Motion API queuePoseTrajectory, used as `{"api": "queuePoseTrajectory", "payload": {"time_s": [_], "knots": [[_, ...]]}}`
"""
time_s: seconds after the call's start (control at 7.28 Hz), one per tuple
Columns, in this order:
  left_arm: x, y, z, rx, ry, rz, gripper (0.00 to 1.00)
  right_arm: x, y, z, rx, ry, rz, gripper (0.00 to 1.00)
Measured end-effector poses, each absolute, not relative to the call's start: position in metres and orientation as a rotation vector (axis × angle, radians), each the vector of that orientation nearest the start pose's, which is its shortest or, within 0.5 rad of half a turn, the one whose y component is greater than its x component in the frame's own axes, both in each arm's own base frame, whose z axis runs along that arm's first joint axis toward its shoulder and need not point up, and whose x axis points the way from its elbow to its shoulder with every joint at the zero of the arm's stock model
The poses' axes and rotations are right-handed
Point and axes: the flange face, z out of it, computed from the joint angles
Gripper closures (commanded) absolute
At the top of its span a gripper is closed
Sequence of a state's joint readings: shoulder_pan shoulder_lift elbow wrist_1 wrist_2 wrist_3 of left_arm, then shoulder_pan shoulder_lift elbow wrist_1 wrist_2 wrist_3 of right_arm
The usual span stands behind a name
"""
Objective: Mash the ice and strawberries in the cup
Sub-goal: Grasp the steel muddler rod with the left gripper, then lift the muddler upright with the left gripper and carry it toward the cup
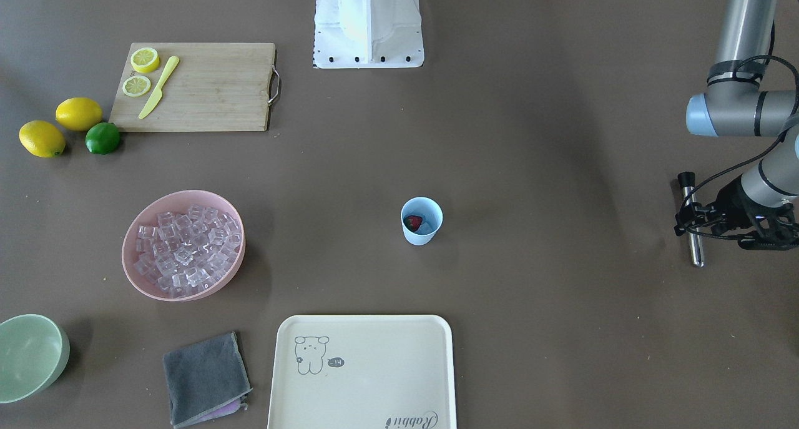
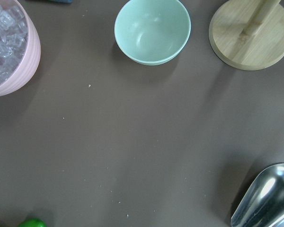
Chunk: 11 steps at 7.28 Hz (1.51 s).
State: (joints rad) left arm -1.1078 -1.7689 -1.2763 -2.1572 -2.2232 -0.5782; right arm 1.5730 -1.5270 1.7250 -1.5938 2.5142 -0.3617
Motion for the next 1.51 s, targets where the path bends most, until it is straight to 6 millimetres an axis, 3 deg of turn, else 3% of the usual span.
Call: {"api": "queuePoseTrajectory", "payload": {"time_s": [0.27,0.41,0.55,0.69,0.96,1.1,1.24,1.51], "knots": [[0.205,-0.568,0.642,0.098,0.782,0.076,0.67,0.054,-0.513,0.549,0.333,-0.902,-0.416,0.01],[0.207,-0.568,0.641,0.097,0.783,0.081,0.77,0.054,-0.513,0.548,0.336,-0.901,-0.417,0.01],[0.208,-0.567,0.642,0.096,0.782,0.085,0.81,0.054,-0.512,0.546,0.339,-0.9,-0.419,0.01],[0.207,-0.565,0.645,0.099,0.778,0.094,0.97,0.054,-0.512,0.545,0.341,-0.899,-0.42,0.01],[0.203,-0.56,0.649,0.109,0.772,0.119,1.0,0.054,-0.51,0.545,0.342,-0.9,-0.42,0.01],[0.199,-0.563,0.641,0.131,0.781,0.119,1.0,0.054,-0.509,0.544,0.343,-0.9,-0.42,0.01],[0.19,-0.572,0.622,0.177,0.798,0.108,1.0,0.054,-0.509,0.544,0.344,-0.899,-0.42,0.01],[0.171,-0.597,0.555,0.298,0.857,0.025,1.0,0.055,-0.51,0.542,0.349,-0.892,-0.423,0.01]]}}
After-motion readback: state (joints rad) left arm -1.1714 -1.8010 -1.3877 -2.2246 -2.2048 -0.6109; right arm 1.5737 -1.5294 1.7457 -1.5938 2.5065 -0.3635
